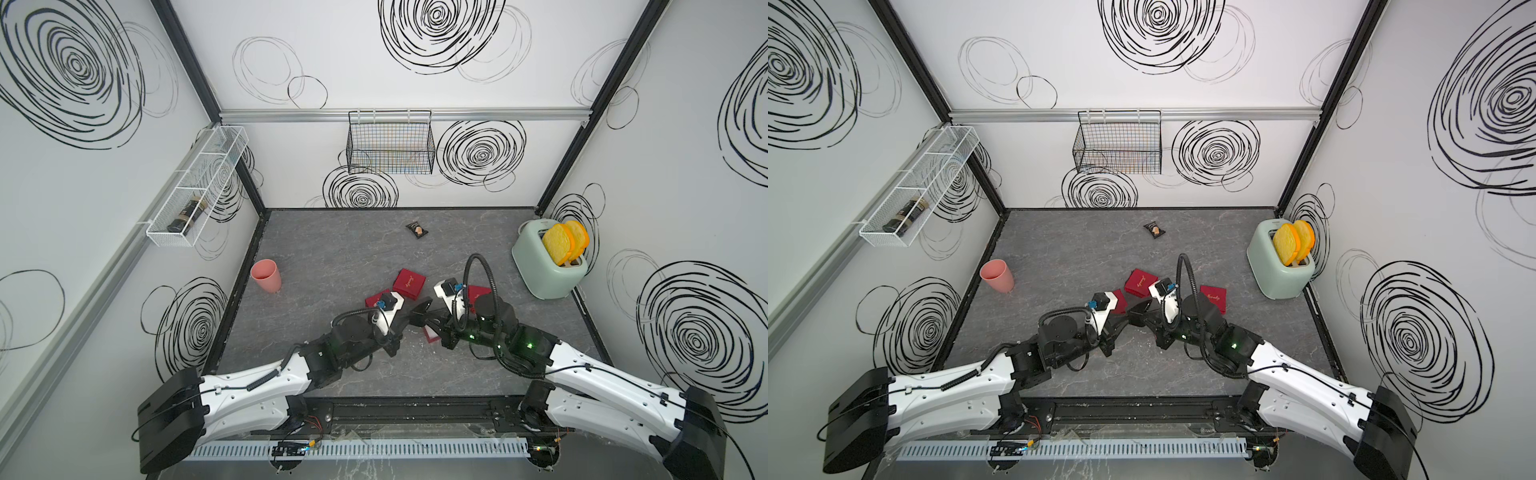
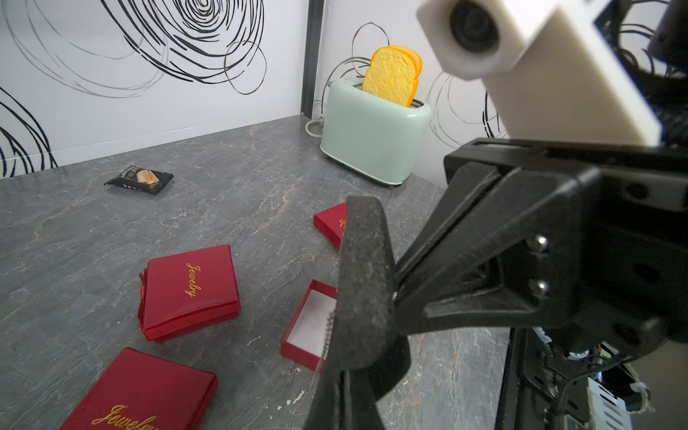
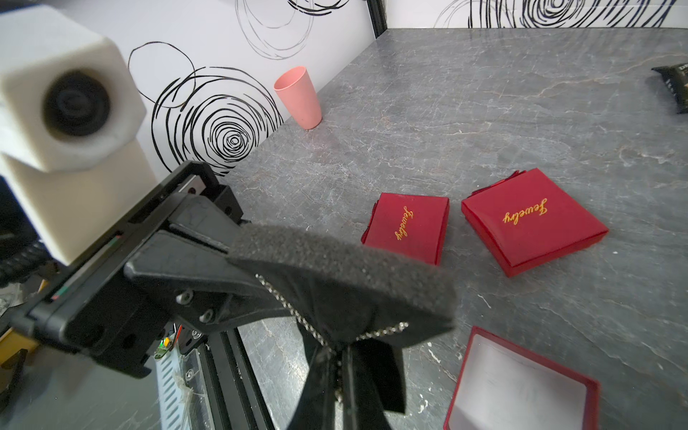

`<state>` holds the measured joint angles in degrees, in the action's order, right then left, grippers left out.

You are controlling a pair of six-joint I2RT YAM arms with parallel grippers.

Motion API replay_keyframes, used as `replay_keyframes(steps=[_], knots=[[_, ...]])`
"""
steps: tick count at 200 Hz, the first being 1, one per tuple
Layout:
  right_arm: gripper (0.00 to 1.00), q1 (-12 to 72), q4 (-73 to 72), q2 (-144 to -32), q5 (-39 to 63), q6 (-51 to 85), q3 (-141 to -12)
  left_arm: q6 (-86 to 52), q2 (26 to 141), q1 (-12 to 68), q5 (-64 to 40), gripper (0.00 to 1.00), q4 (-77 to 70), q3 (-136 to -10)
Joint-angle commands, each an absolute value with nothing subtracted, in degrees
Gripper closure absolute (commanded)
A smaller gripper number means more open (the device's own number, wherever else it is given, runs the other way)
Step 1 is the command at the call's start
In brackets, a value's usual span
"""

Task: Take the necklace out of the lift-off lid jewelry box
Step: Take out the inner lining from the jewelry box.

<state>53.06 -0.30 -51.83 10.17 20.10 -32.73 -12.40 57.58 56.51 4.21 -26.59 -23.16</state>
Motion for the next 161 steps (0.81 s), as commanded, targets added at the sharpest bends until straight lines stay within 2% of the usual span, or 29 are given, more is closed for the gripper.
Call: replay_keyframes(steps=[1,31,60,81,122,133,150,161], knots=[[0.9,53.44,2.27,-52.11,11.44,19.42,-34.1,-10.82,57.44,55.99,8.87,0.99,-27.44,-23.65],[0.93,53.48,3.02,-52.62,11.68,19.05,-34.76,-10.46,57.35,55.99,9.14,0.99,-27.37,-23.45],[0.89,53.49,4.13,-53.35,11.54,18.9,-35.8,-10.01,57.06,55.99,10.13,0.99,-27.03,-23.16],[0.91,53.49,4.51,-53.53,12.0,18.69,-36.12,-9.52,57.08,56.03,11.14,0.99,-26.64,-23.02],[0.89,53.48,5.03,-53.92,12.35,18.69,-36.98,-9.14,56.32,55.81,11.86,0.99,-27.03,-22.07],[0.86,53.44,4.95,-54.03,12.44,18.63,-37.0,-9.11,56.03,55.73,11.87,0.99,-26.99,-21.91],[0.69,53.44,4.77,-54.22,12.62,18.71,-37.09,-8.92,55.68,55.67,11.37,0.99,-26.75,-21.97],[0.64,53.46,4.75,-54.15,12.9,18.55,-37.11,-8.95,55.38,55.5,10.61,1.0,-26.33,-22.22]])
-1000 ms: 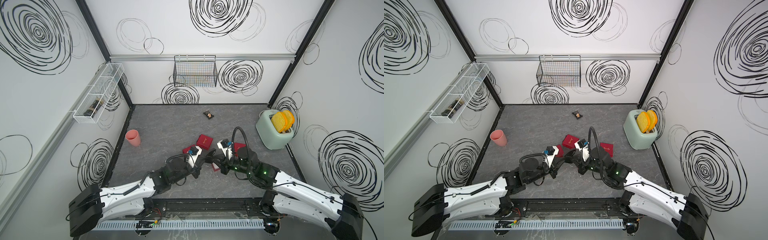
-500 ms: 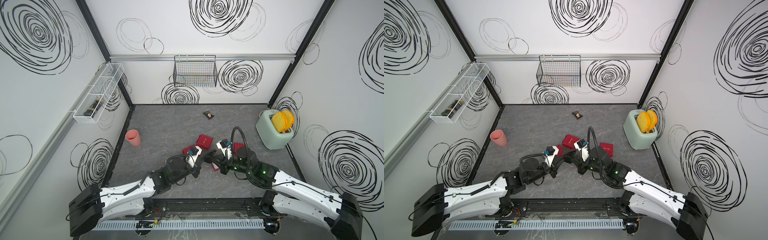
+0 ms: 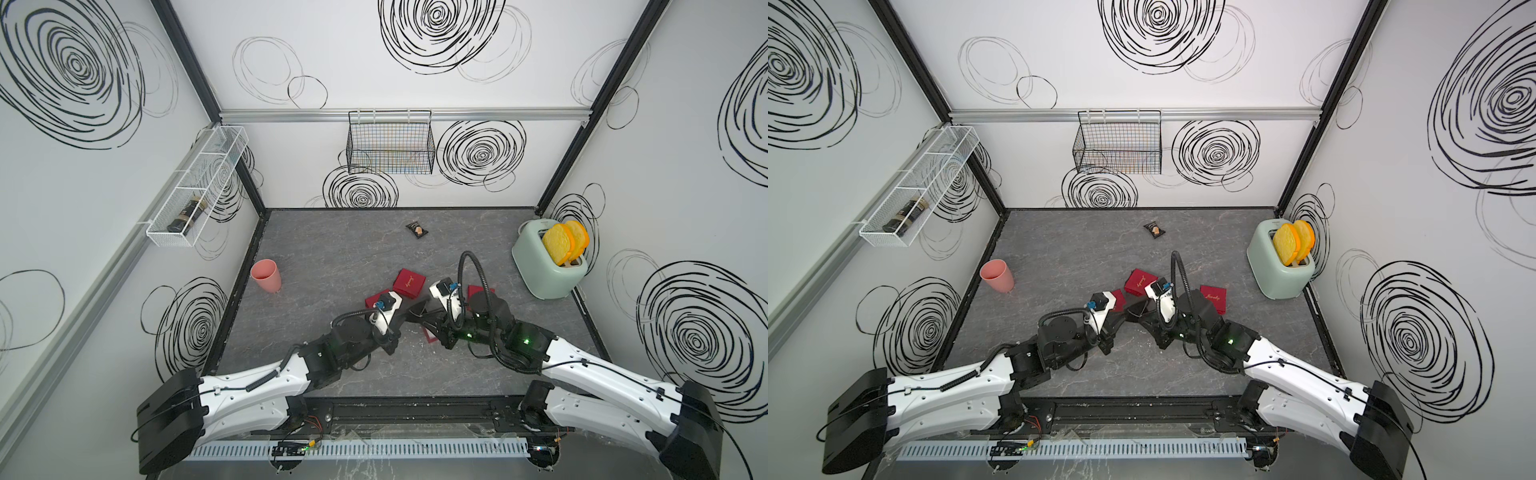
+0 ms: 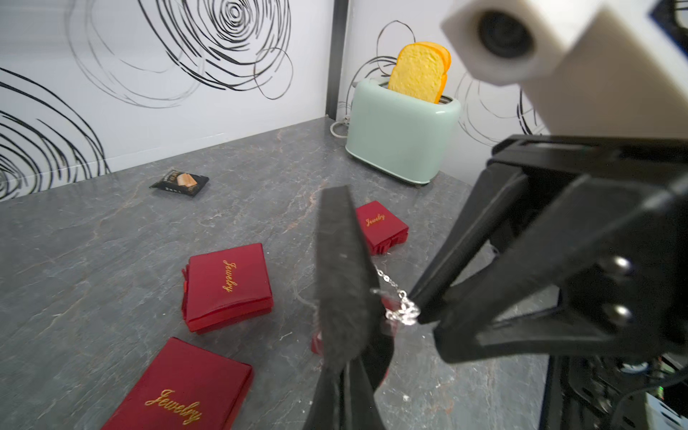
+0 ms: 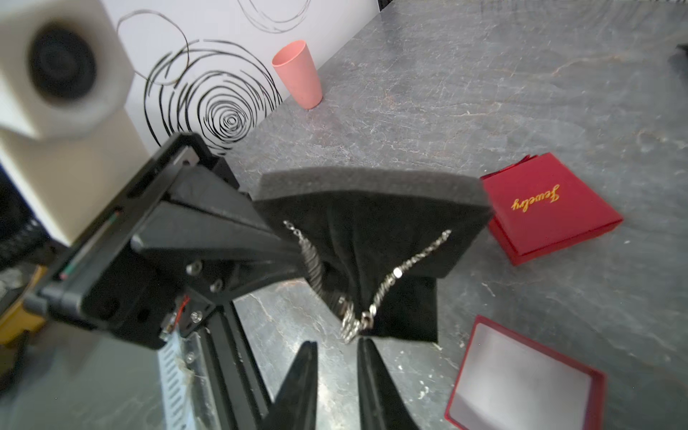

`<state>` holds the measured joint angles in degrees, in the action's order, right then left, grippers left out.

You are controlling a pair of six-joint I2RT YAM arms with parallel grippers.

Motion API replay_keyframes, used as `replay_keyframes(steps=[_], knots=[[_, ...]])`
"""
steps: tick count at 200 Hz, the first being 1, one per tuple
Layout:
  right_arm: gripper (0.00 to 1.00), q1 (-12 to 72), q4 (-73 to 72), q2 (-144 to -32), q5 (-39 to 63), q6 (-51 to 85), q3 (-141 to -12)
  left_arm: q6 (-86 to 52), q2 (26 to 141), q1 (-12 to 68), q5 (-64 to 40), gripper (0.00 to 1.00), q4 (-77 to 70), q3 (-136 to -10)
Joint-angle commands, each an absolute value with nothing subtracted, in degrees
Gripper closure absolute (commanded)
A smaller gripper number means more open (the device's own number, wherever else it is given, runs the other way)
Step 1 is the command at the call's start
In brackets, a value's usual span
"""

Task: Take the necklace out of the lift-off lid jewelry box
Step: Take out the inner lining from the jewelry box.

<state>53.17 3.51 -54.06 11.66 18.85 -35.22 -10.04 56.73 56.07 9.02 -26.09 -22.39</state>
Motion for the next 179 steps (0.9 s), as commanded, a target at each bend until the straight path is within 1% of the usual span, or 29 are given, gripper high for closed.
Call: replay_keyframes(steps=[1,8,32,45,62,87,124,141,179], knots=[[0.64,53.45,4.75,-54.15,12.95,18.55,-37.1,-8.96,55.37,55.48,10.54,1.0,-26.31,-22.23],[0.62,53.48,4.75,-53.88,12.99,18.57,-37.0,-8.92,55.02,55.43,9.78,1.0,-25.89,-22.5],[0.61,53.34,4.24,-50.84,11.39,19.41,-35.79,-9.37,53.51,54.99,8.1,1.0,-25.24,-22.61],[0.59,52.96,3.13,-48.5,10.58,19.94,-34.45,-9.59,52.39,54.47,6.95,1.0,-25.08,-22.35],[0.57,51.08,2.65,-45.77,11.79,20.44,-33.24,-9.53,50.96,53.34,2.98,1.0,-25.83,-21.79],[0.55,45.46,1.62,-43.43,18.89,21.57,-31.45,-9.48,48.95,51.74,-5.89,1.0,-28.87,-20.45],[0.57,38.61,-2.63,-39.88,30.62,23.66,-28.59,-10.0,48.33,50.98,-17.52,1.0,-32.61,-20.73],[0.57,37.49,-4.67,-39.76,36.27,24.55,-27.92,-10.48,48.43,50.91,-20.97,1.0,-33.31,-20.98],[0.61,37.44,-9.35,-39.62,43.43,27.14,-26.07,-13.04,48.47,49.94,-24.19,1.0,-37.46,-20.98]])
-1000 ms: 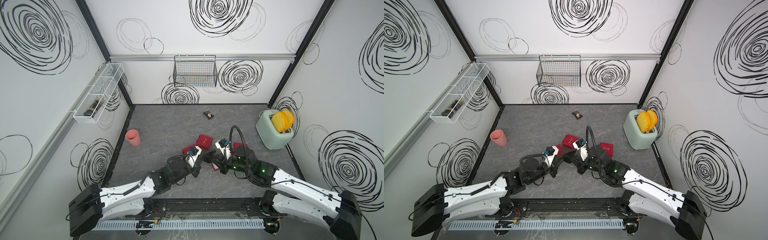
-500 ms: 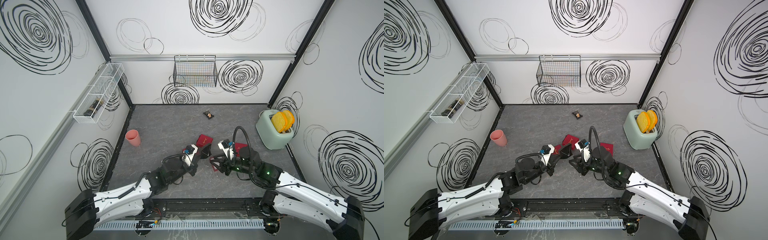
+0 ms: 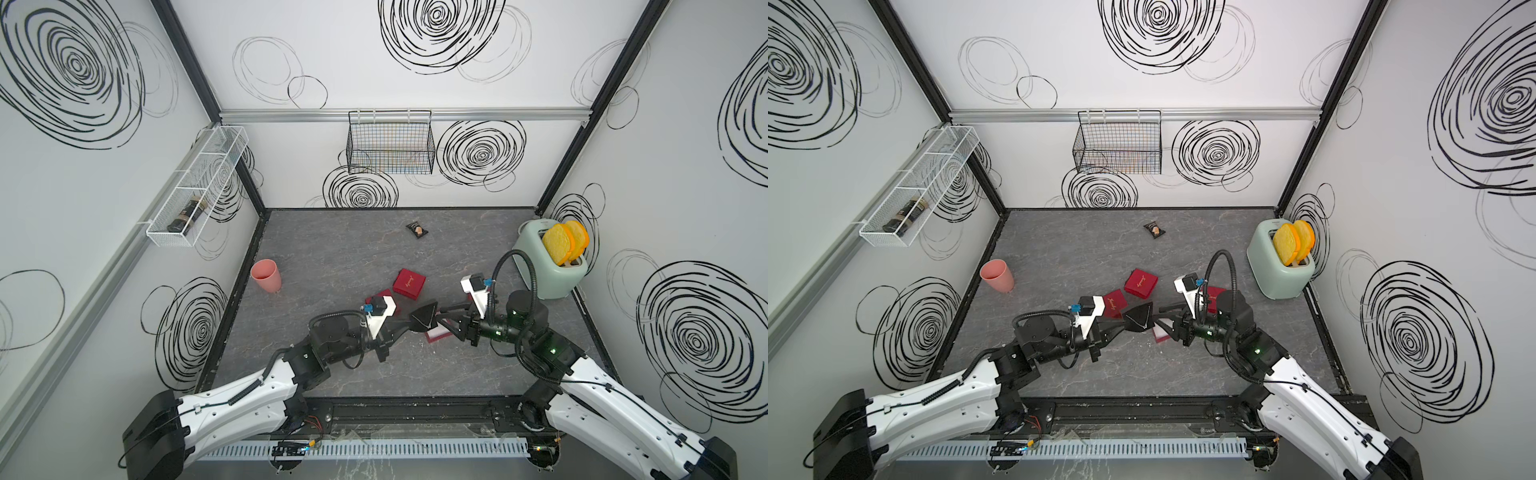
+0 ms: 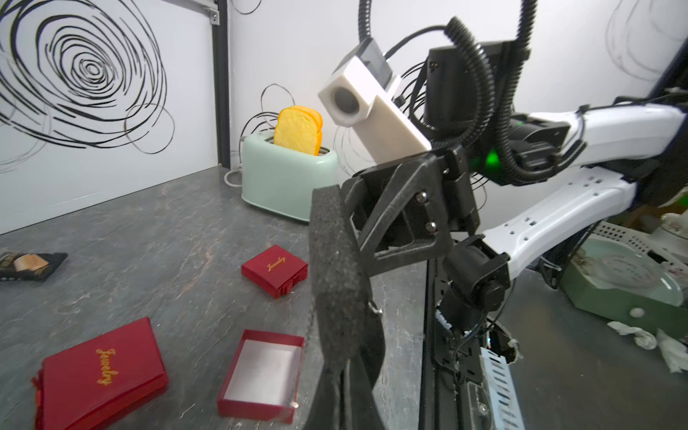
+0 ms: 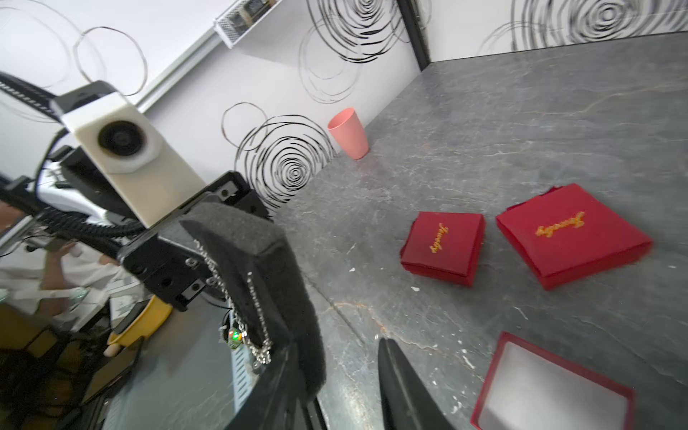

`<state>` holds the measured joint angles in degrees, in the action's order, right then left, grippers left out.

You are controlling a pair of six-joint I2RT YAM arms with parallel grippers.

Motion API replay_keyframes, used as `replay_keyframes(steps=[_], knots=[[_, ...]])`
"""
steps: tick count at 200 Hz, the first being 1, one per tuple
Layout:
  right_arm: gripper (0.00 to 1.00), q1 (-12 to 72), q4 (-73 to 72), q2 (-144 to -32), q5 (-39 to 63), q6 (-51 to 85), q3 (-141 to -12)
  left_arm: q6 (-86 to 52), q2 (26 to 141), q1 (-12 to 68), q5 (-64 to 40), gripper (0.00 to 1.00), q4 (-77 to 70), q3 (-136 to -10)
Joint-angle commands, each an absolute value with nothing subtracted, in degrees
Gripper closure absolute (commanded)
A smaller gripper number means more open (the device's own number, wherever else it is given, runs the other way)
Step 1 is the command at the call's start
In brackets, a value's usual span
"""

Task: Take the necklace out of the lift-off lid jewelry box
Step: Take out the inner lining from the jewelry box.

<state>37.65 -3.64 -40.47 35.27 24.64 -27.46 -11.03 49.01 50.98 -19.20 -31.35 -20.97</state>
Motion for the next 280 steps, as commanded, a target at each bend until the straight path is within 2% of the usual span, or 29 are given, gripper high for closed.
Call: replay_keyframes(steps=[1,69,119,137,162,199,245,265,280], knots=[[0.61,37.44,-9.46,-39.59,43.51,27.19,-26.05,-13.11,48.4,49.89,-24.22,1.0,-37.58,-20.91],[0.61,37.35,-13.03,-38.06,49.41,29.71,-24.55,-19.06,47.28,45.25,-27.5,1.0,-42.89,-18.4],[0.61,37.41,-14.58,-38.89,49.11,31.11,-24.24,-20.65,47.81,44.82,-33.03,1.0,-46.03,-17.76],[0.53,37.37,-14.59,-39.32,48.72,31.12,-24.5,-20.82,47.63,44.79,-34.28,1.0,-46.56,-17.59],[0.53,37.37,-14.63,-39.7,48.56,31.11,-24.63,-21.17,47.55,44.8,-35.46,1.0,-46.85,-17.67],[0.6,37.4,-16.75,-38.59,50.8,32.28,-24.52,-21.27,47.94,44.77,-35.64,1.0,-47.11,-17.59],[0.63,37.36,-17.53,-38.69,52.38,33.61,-25.36,-21.79,49.74,44.79,-35.86,1.0,-49.1,-17.45],[0.72,37.36,-17.06,-39.25,52.12,33.3,-25.66,-22.39,50.48,44.82,-36.1,1.0,-50.33,-17.34],[0.83,37.4,-16.8,-39.29,51.95,33.22,-25.97,-22.5,50.77,44.82,-35.99,1.0,-50.54,-17.16]])
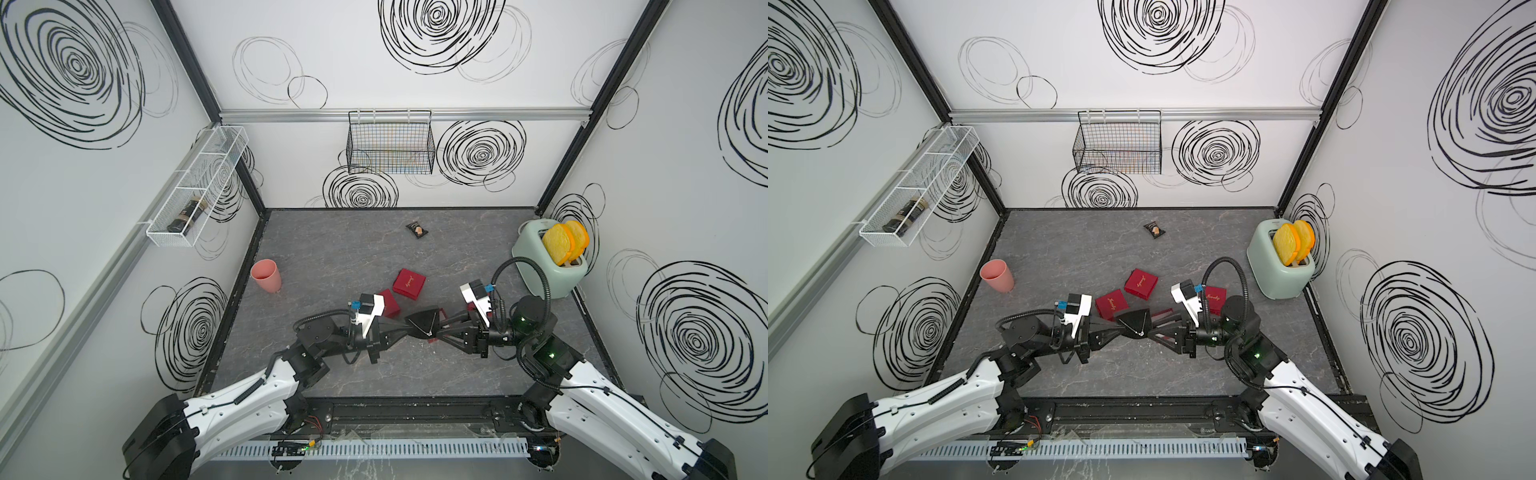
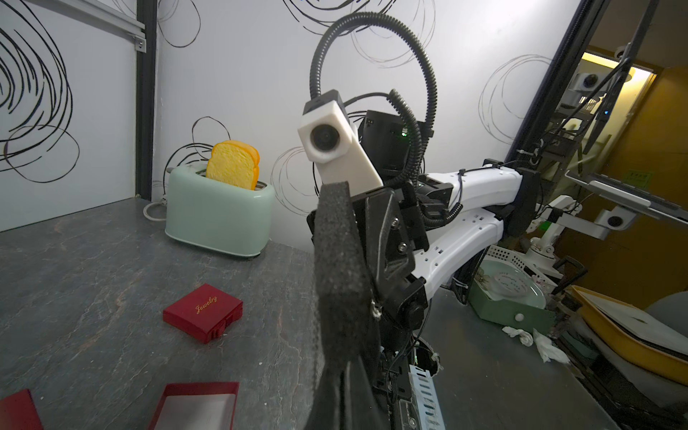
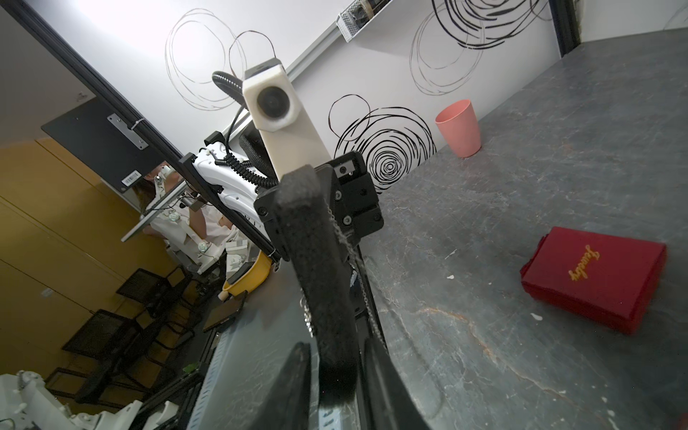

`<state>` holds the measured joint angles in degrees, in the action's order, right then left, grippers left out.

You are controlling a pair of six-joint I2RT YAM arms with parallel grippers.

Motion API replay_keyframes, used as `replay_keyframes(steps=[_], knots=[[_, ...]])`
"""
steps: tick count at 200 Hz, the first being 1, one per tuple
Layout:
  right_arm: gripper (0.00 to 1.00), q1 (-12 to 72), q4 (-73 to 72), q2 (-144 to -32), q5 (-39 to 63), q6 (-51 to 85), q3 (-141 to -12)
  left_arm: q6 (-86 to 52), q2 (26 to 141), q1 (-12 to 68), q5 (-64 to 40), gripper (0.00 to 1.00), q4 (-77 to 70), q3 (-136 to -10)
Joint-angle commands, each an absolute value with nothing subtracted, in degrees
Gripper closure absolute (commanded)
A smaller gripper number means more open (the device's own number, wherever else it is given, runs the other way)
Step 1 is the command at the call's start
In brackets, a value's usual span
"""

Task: Take the necklace out of the lift-off lid jewelry box
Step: Take out the inner lining from the jewelry box.

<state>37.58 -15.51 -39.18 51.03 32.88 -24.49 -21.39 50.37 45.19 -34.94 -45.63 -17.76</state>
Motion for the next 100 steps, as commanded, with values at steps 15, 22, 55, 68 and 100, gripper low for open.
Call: replay_keyframes(steps=[15,22,55,68,100], knots=[[0.93,37.36,-15.95,-39.03,51.05,33.0,-26.5,-22.44,50.82,44.8,-35.71,0.88,-50.36,-16.93],[0.94,37.35,-15.44,-38.95,50.48,33.0,-26.77,-22.35,50.77,44.78,-35.59,0.83,-50.14,-16.82],[1.0,36.87,-9.6,-39.54,47.38,32.46,-30.48,-19.99,48.47,44.68,-30.91,0.58,-47.62,-13.7],[1.0,36.26,-7.42,-40.03,47.32,32.0,-31.95,-19.67,47.14,44.6,-28.27,0.46,-46.94,-11.63],[1.0,35.95,-5.58,-40.25,48.74,32.16,-33.2,-19.5,43.08,44.54,-22.26,0.37,-46.37,-6.67]])
